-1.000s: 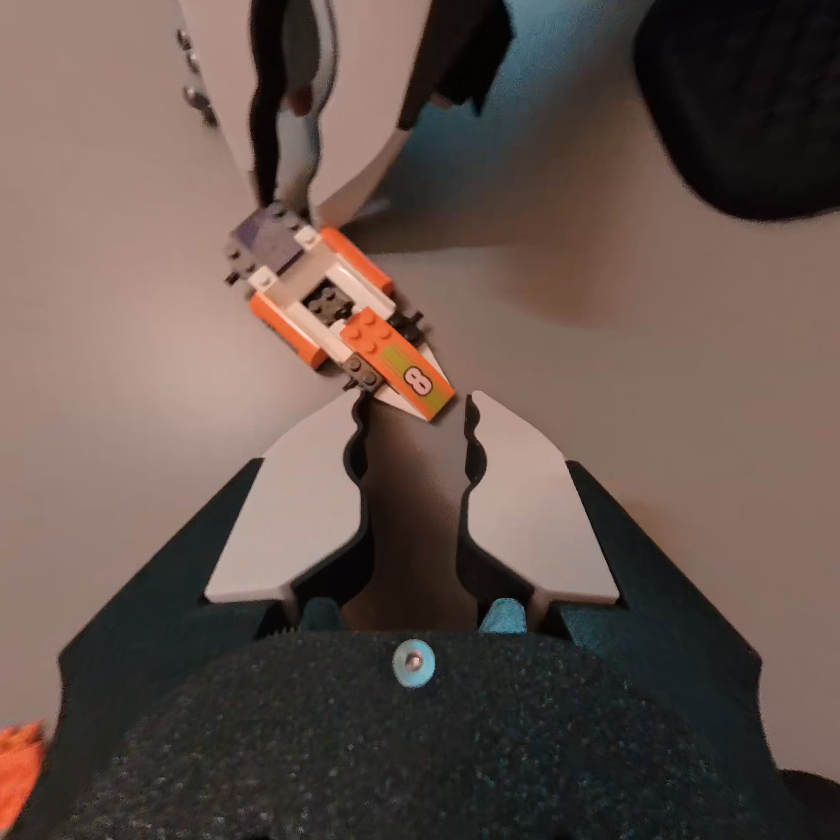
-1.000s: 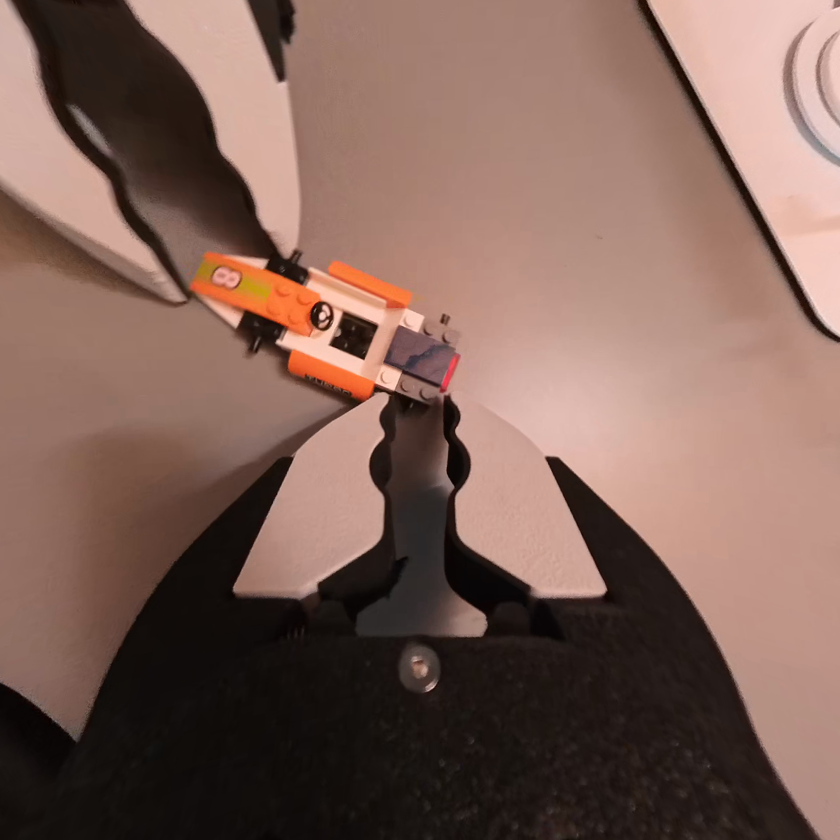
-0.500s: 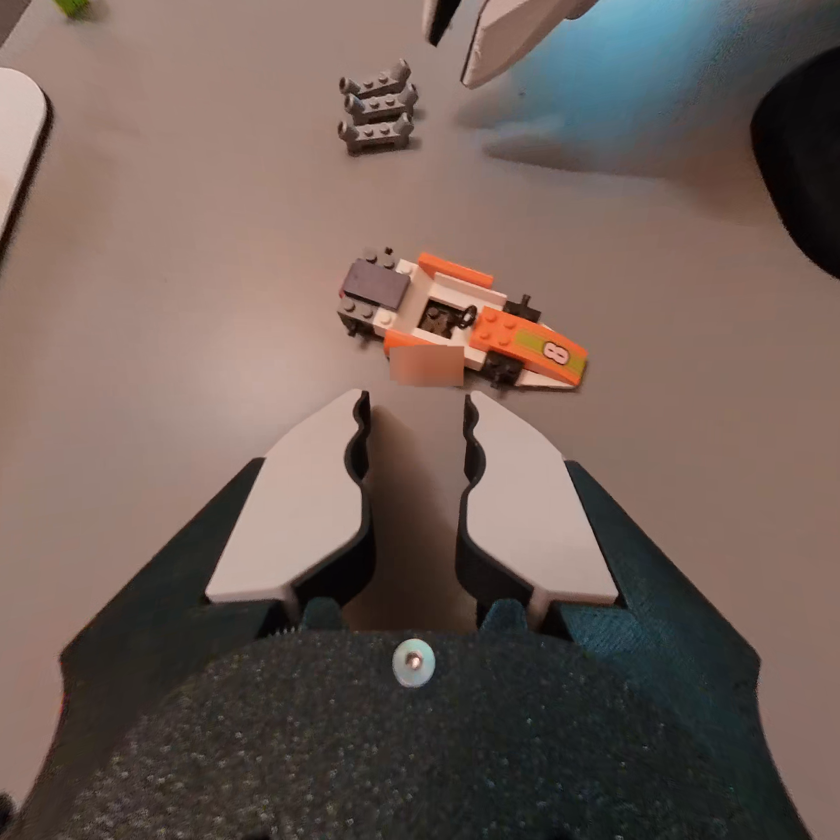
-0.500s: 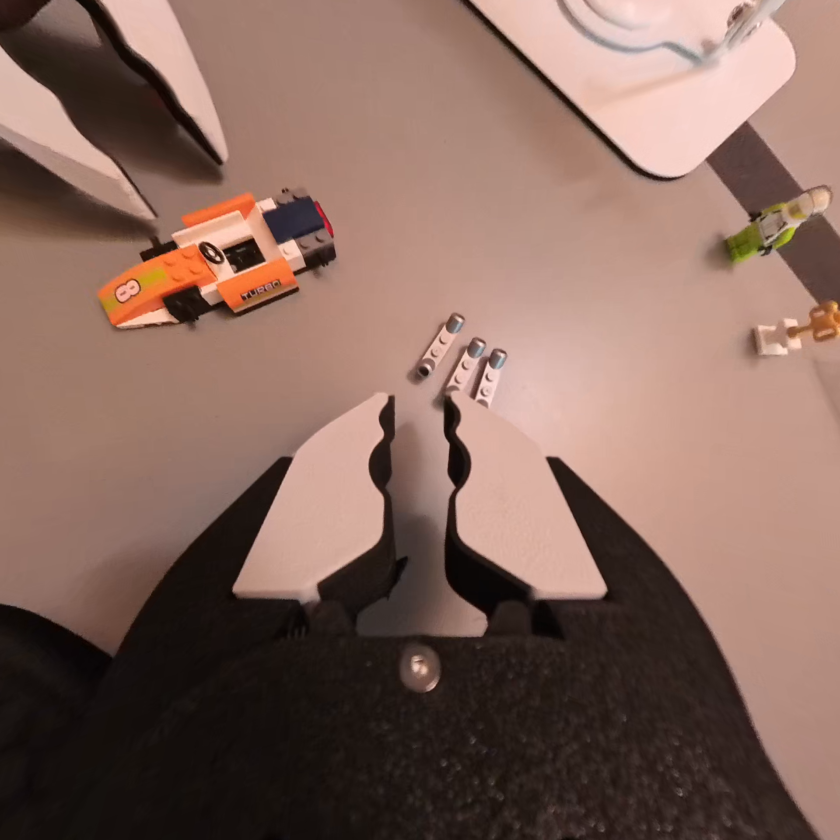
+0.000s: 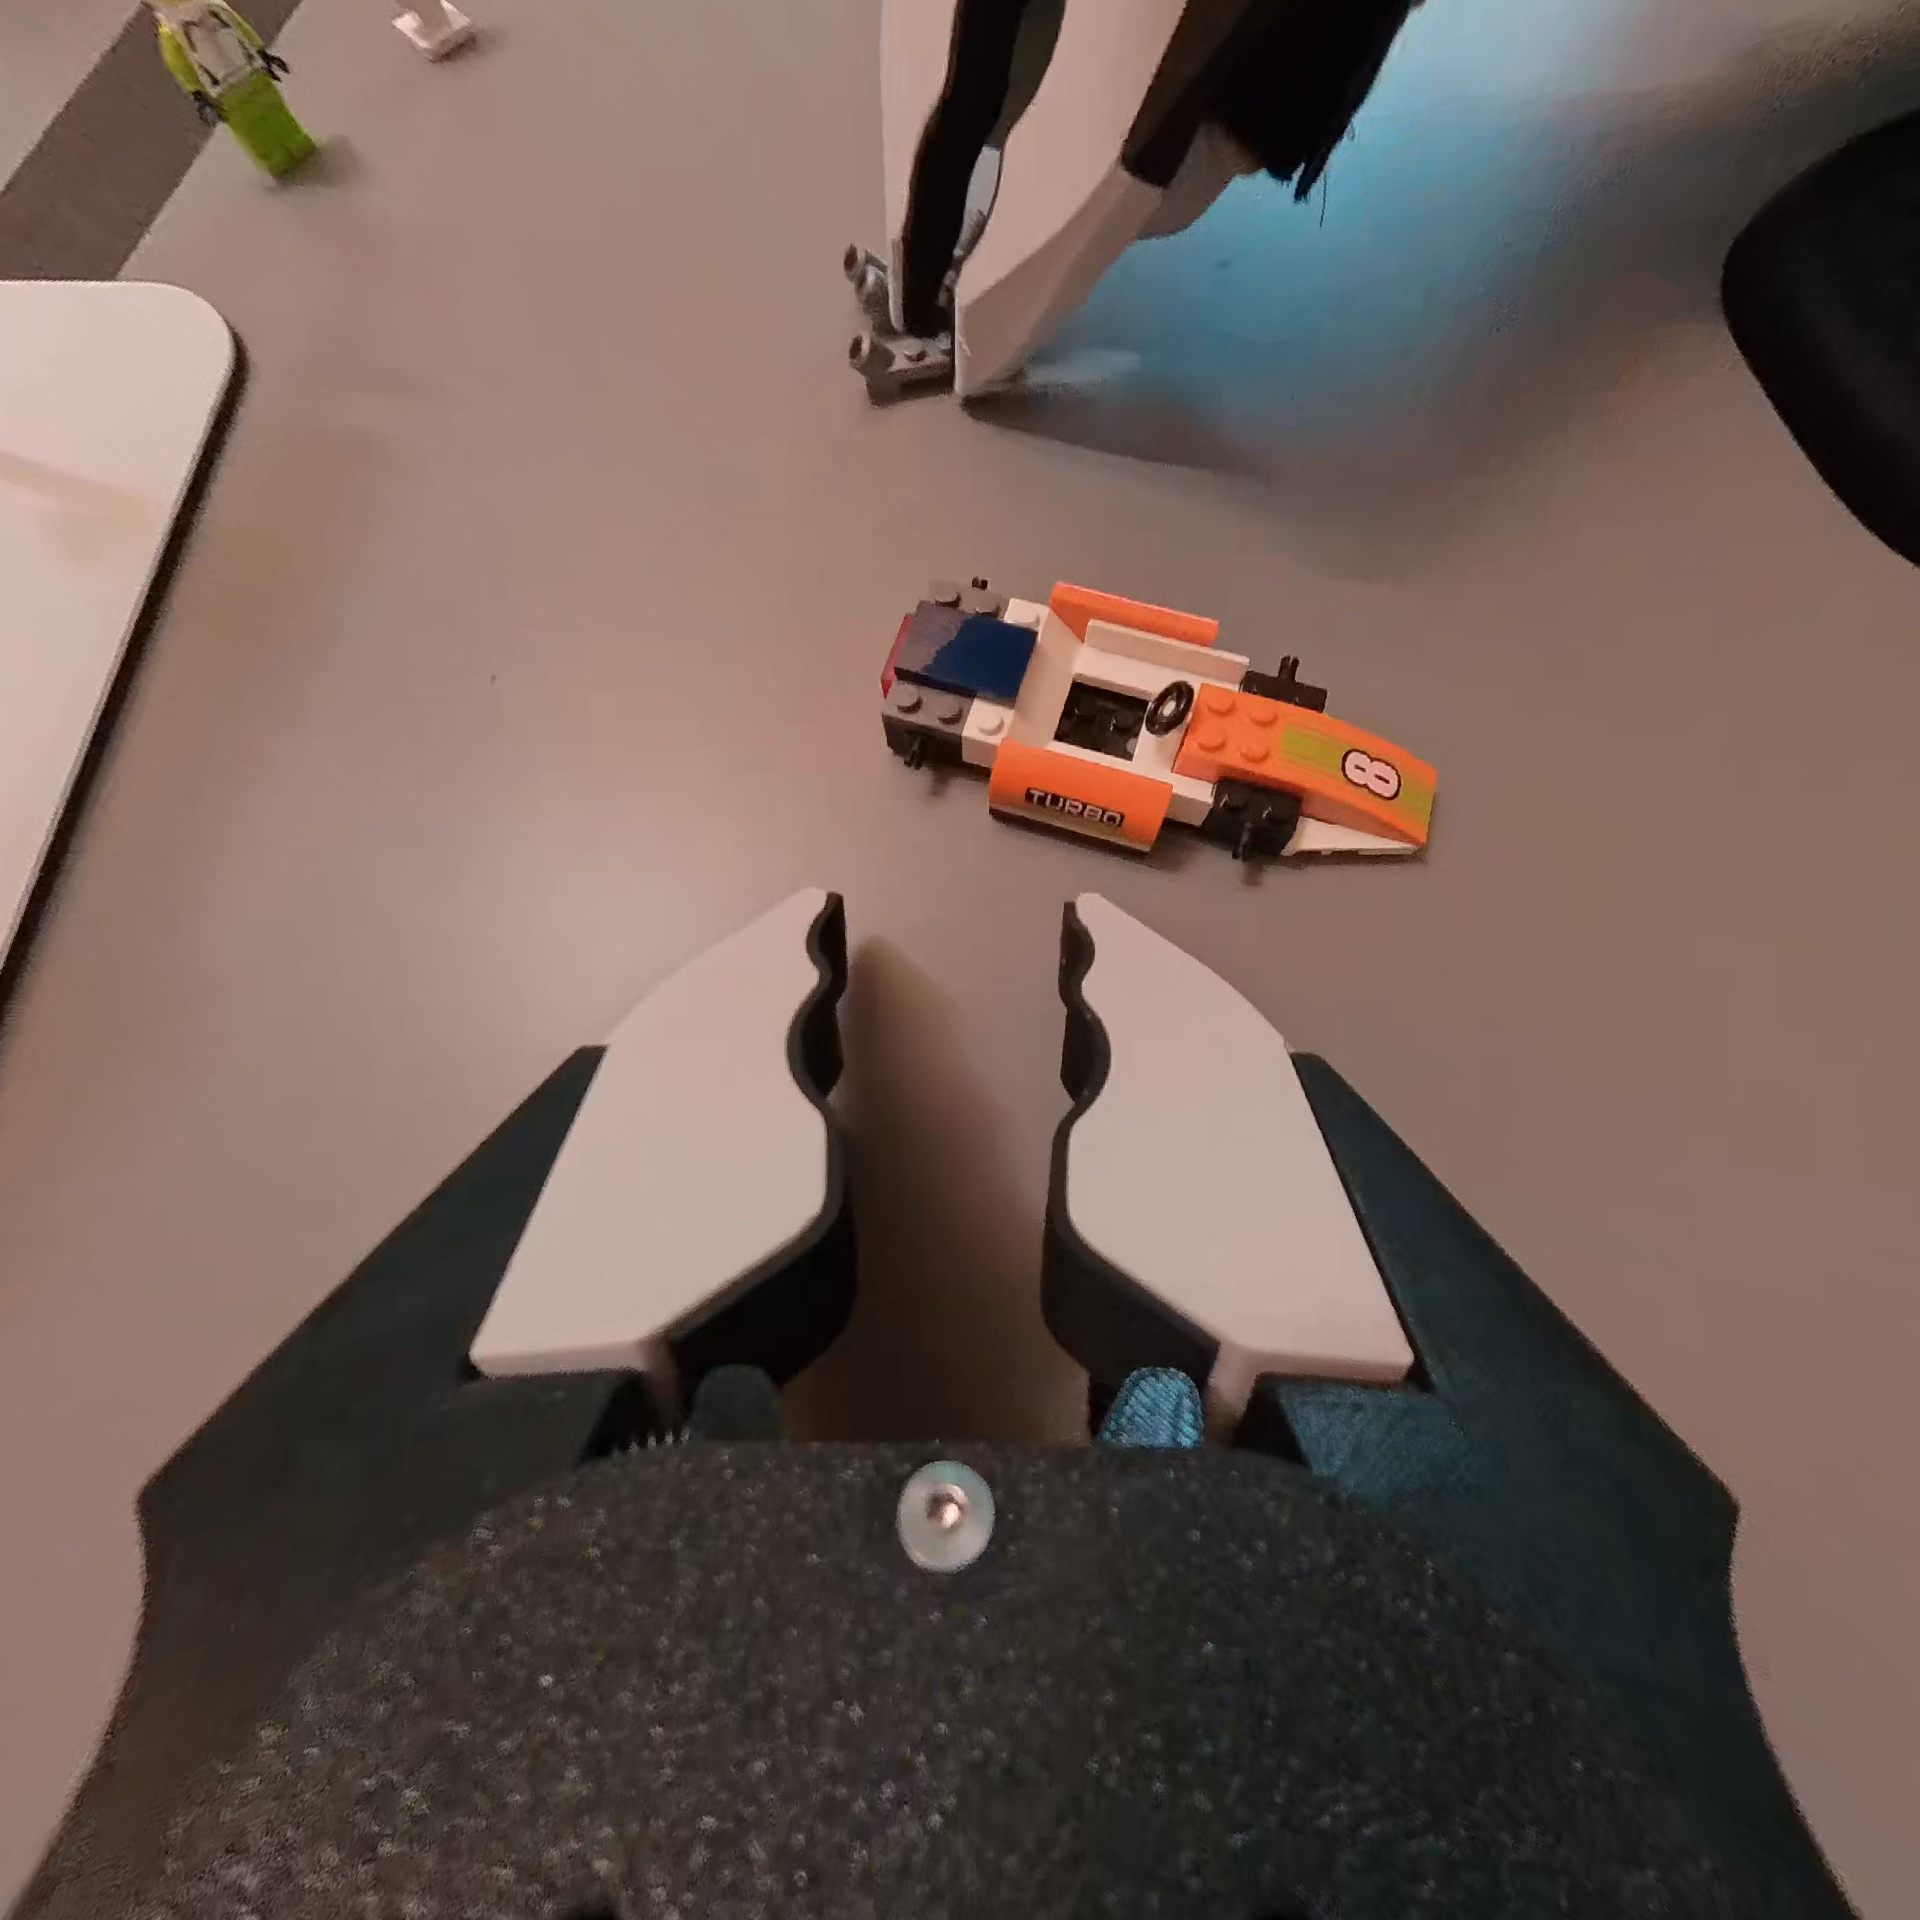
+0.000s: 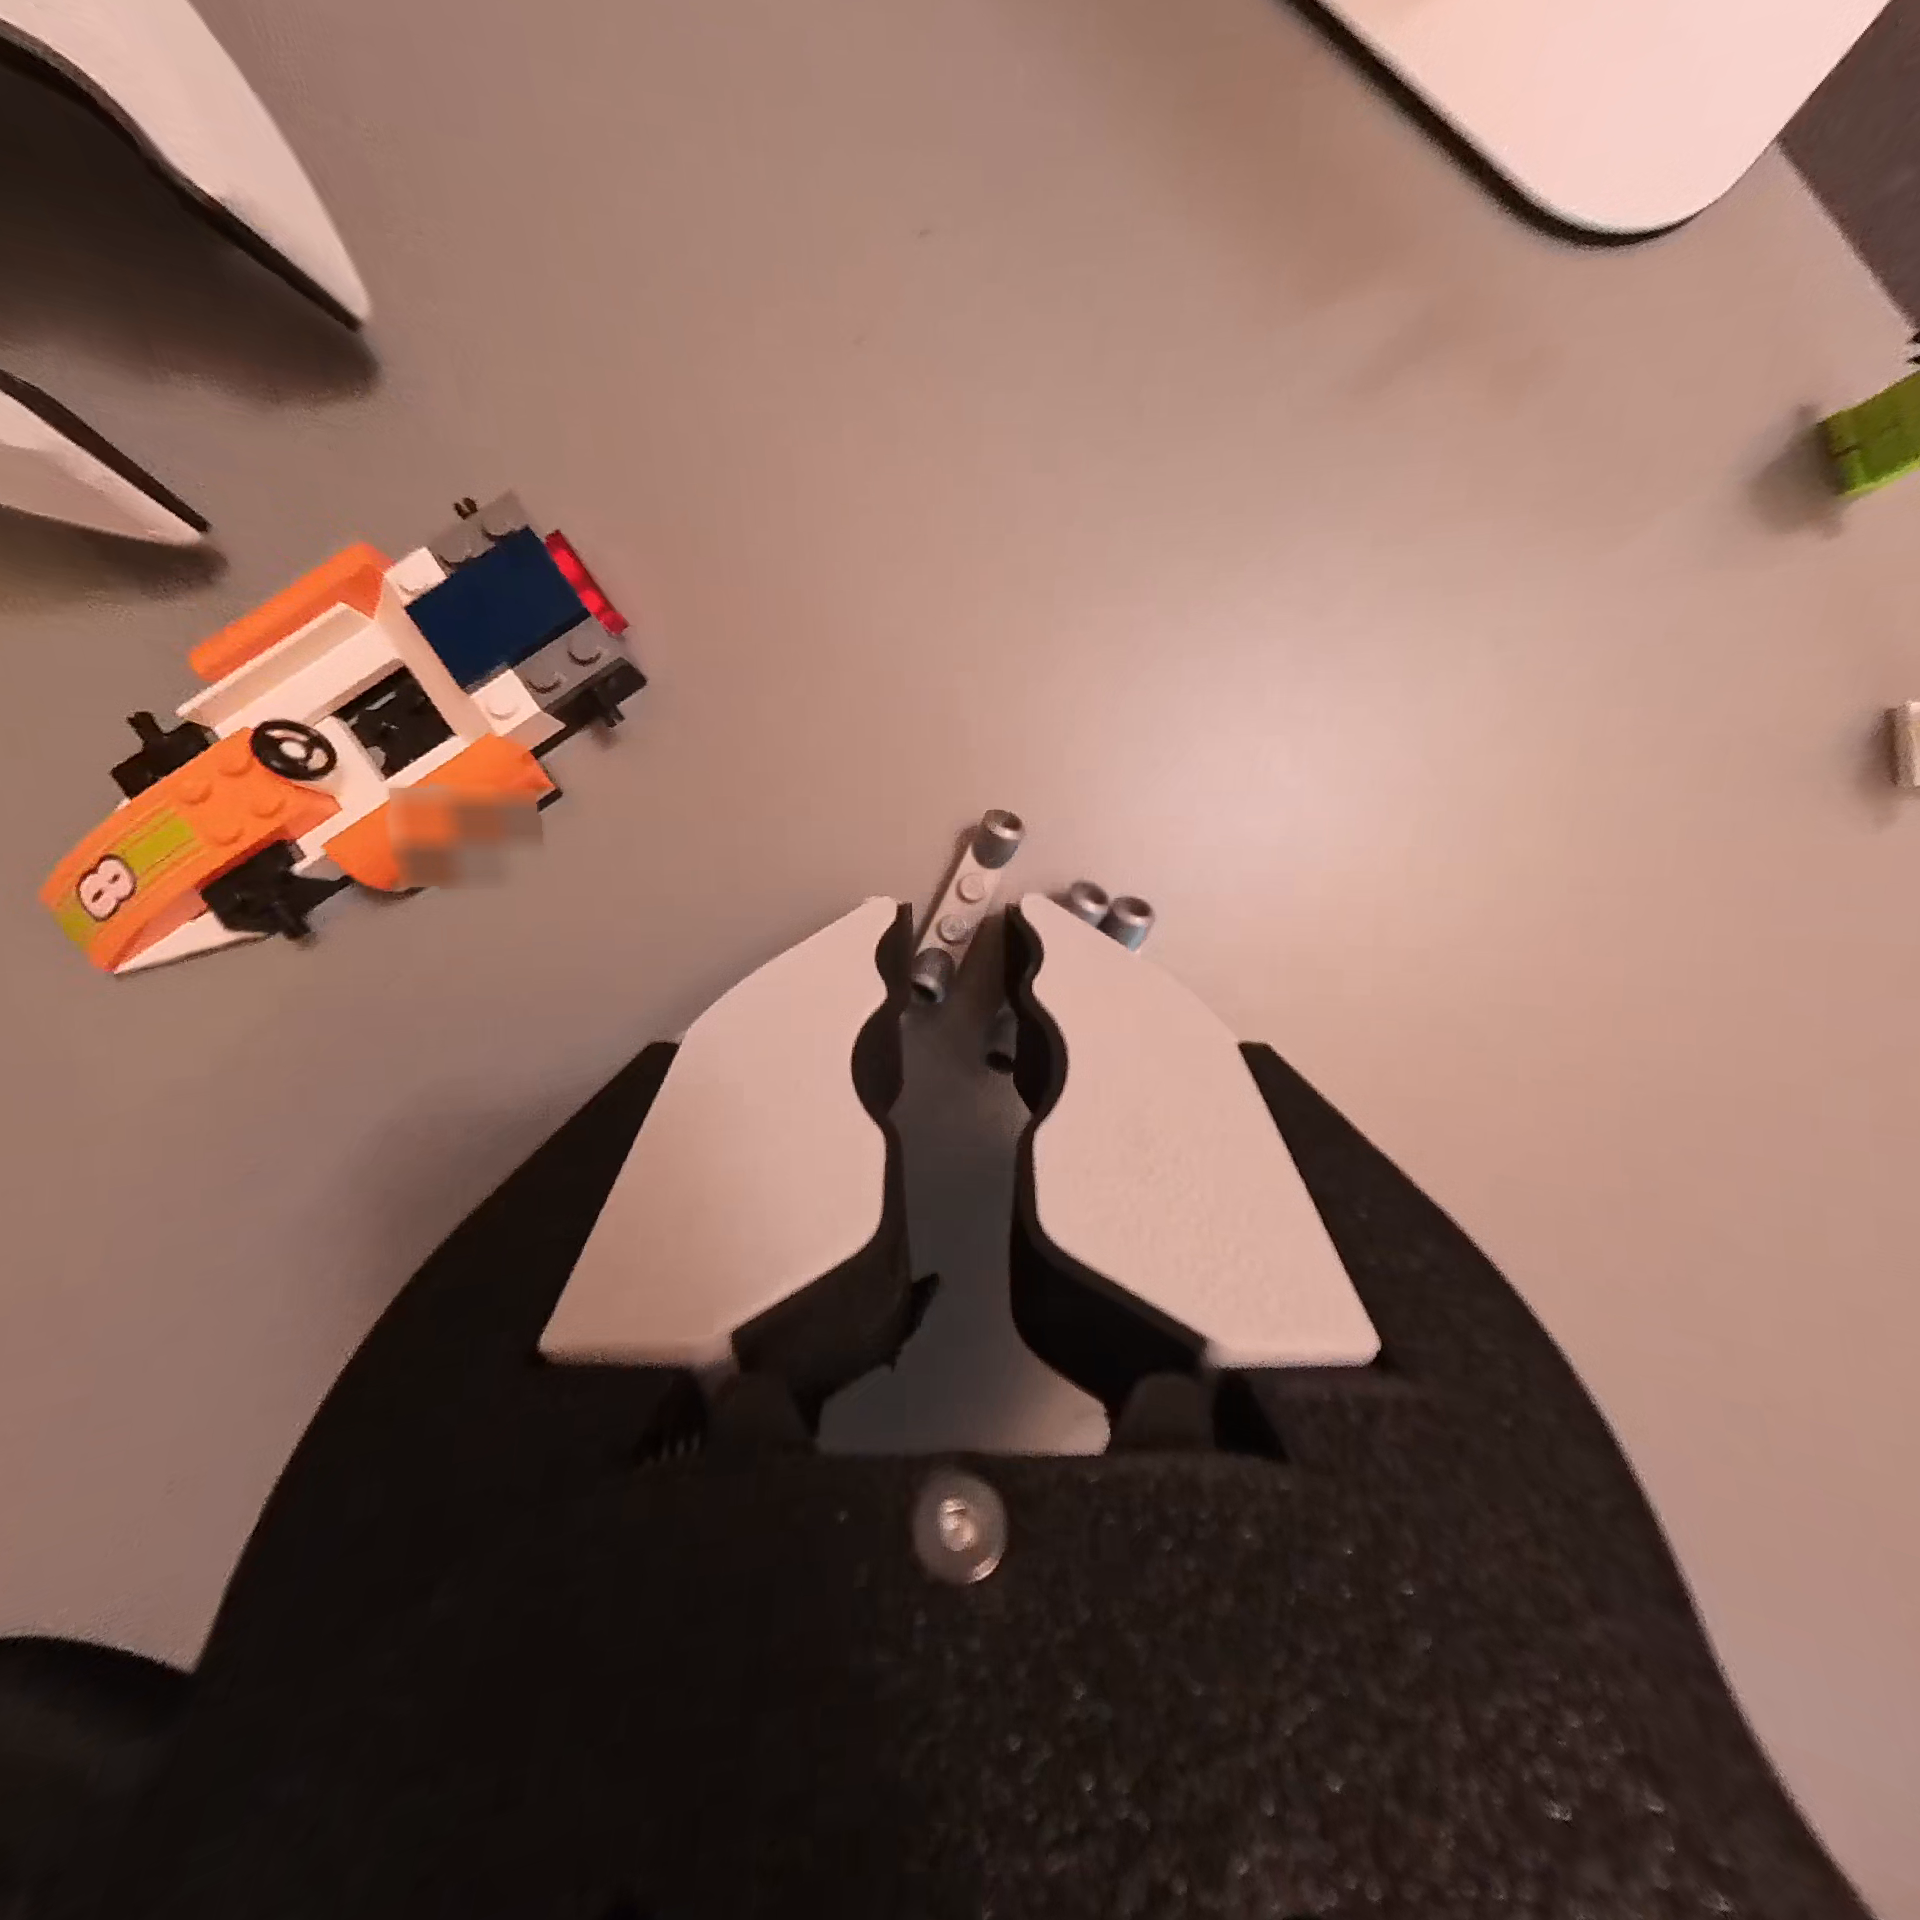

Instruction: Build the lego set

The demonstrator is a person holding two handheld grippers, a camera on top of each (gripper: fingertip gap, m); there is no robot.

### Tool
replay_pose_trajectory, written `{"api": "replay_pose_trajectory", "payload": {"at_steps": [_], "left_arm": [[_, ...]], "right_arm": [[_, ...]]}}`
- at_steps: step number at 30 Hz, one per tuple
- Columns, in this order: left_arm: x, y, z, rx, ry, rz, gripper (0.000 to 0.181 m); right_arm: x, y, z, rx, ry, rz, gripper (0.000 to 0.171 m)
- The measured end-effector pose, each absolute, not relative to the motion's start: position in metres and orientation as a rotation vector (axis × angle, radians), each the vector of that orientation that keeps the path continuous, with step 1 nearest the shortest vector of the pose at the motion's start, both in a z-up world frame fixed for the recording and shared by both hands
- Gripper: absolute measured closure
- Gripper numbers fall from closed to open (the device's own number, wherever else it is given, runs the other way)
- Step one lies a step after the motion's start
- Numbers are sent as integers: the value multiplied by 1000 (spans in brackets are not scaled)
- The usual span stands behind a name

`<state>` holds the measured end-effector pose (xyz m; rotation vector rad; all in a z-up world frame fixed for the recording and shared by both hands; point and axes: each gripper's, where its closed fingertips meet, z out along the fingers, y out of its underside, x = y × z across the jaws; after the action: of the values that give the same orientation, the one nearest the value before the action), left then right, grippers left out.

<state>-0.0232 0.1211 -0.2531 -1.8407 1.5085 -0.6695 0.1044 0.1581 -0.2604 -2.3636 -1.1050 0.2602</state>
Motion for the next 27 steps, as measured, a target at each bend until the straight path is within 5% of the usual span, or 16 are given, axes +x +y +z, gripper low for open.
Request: {"api": "replay_pose_trajectory", "payload": {"at_steps": [14,27], "left_arm": [[-22,120,-245,-1816,1435,-752,146],[-31,123,-232,-1844,1311,-893,146]], "right_arm": [[23,125,-238,-2100,-1493,515,130],[9,129,-241,-2053,-1810,481,142]]}}
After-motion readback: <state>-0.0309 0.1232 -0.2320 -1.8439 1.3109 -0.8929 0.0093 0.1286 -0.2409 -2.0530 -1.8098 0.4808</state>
